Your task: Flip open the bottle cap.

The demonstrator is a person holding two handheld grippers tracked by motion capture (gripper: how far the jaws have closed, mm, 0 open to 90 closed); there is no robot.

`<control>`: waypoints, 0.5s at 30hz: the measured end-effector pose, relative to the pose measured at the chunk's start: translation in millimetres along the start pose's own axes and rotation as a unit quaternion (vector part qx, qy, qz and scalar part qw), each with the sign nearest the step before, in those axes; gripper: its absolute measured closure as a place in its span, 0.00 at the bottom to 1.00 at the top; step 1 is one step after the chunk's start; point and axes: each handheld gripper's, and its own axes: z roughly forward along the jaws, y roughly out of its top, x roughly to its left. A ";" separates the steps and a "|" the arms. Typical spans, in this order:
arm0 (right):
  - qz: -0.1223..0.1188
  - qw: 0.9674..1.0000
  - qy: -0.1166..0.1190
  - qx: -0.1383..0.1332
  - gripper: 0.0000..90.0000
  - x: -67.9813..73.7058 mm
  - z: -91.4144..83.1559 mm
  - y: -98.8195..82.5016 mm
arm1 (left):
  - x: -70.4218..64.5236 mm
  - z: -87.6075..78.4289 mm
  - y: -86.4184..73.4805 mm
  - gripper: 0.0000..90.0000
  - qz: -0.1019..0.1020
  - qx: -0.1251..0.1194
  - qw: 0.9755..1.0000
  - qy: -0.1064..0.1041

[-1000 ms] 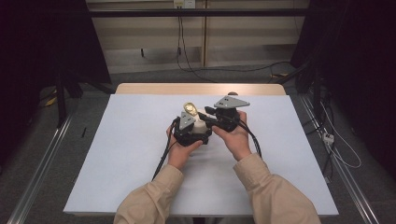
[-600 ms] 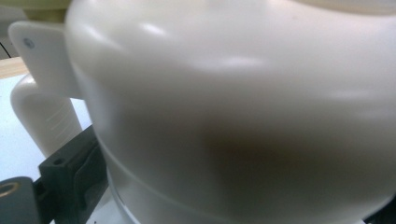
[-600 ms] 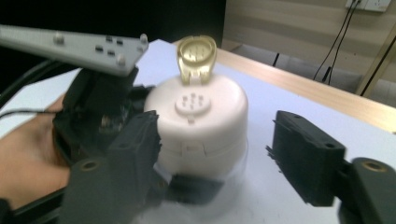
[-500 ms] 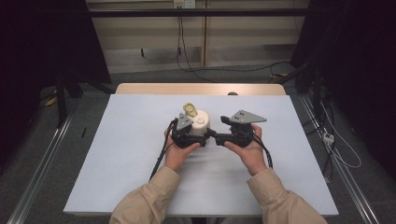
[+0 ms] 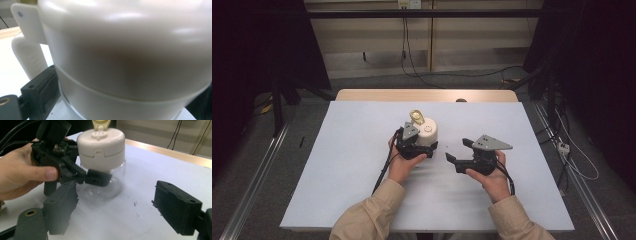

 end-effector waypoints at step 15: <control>0.003 1.000 0.001 -0.002 0.19 -0.6 -15.6 -15.9 | -0.6 -10.9 -5.3 0.05 0.009 0.050 0.999 -0.006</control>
